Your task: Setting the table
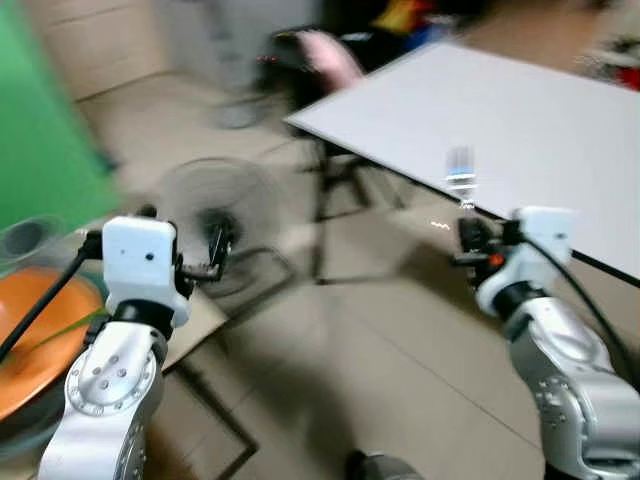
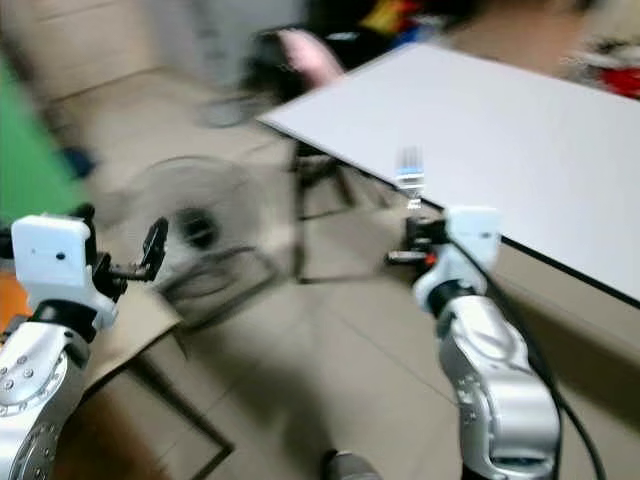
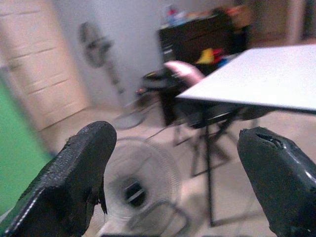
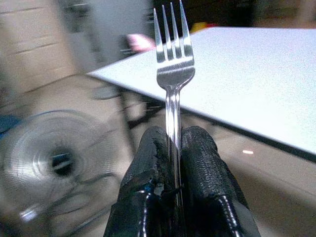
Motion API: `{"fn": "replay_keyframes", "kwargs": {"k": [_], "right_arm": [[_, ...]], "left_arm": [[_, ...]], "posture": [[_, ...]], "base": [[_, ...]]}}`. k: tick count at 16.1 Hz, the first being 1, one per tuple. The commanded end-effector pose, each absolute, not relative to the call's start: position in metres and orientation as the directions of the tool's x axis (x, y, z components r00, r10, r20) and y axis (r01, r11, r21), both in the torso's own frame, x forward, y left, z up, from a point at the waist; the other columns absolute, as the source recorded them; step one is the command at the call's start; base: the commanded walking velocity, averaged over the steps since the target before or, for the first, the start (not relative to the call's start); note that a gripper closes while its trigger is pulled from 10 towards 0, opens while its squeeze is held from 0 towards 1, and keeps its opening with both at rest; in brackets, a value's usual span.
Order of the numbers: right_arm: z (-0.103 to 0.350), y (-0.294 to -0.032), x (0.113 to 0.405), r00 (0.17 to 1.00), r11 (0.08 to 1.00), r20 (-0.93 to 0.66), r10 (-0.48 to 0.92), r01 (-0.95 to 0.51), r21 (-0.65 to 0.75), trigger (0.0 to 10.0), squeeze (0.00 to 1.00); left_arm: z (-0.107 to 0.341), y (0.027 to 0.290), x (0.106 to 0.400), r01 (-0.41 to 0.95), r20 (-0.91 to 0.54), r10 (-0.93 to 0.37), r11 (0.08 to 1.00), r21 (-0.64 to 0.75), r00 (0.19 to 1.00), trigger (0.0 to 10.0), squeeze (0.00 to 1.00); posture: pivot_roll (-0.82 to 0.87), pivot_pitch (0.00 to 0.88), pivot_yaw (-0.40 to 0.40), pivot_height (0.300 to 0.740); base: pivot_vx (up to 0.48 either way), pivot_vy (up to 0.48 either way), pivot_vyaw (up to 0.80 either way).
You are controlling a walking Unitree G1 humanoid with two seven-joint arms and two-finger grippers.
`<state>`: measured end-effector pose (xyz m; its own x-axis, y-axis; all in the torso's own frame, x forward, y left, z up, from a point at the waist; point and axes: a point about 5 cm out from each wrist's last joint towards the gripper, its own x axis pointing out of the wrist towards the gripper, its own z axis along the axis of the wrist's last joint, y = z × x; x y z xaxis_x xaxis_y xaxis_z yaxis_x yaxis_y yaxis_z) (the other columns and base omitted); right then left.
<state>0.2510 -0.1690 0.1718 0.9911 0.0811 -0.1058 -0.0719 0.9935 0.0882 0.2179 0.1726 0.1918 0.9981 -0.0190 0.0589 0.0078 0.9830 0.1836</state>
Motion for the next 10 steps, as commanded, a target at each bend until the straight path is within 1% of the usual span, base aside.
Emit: {"fn": "replay_keyframes", "kwargs": {"k": [1,6,10], "right_arm": [[0.1819,-0.1656,0.2508,0.994,0.993,-0.065,0.085,-0.08,0.083,10.0,0.0],[0.186,-0.1671,0.2533,0.996,0.996,-0.059,0.068,-0.064,0.069,10.0,0.0],[0.1831,-0.1646,0.2546,0.992,0.995,-0.087,0.088,-0.083,0.058,10.0,0.0]], "left_arm": [[0.1909,0.1732,0.2192,0.01,0.064,-0.022,0.982,0.188,0.998,10.0,0.0],[0.1911,0.1714,0.2202,0.02,0.075,-0.033,0.985,0.169,0.997,10.0,0.0],[0.1867,0.1726,0.2204,0.021,0.059,-0.03,0.988,0.151,0.998,10.0,0.0]], "posture": [[-0.15,0.0,0.059,0.74],[-0.15,0.0,0.049,0.74],[-0.16,0.0,0.047,0.74]], "base": [[0.0,0.0,-0.8],[0.0,0.0,-0.8],[0.0,0.0,-0.8]]}}
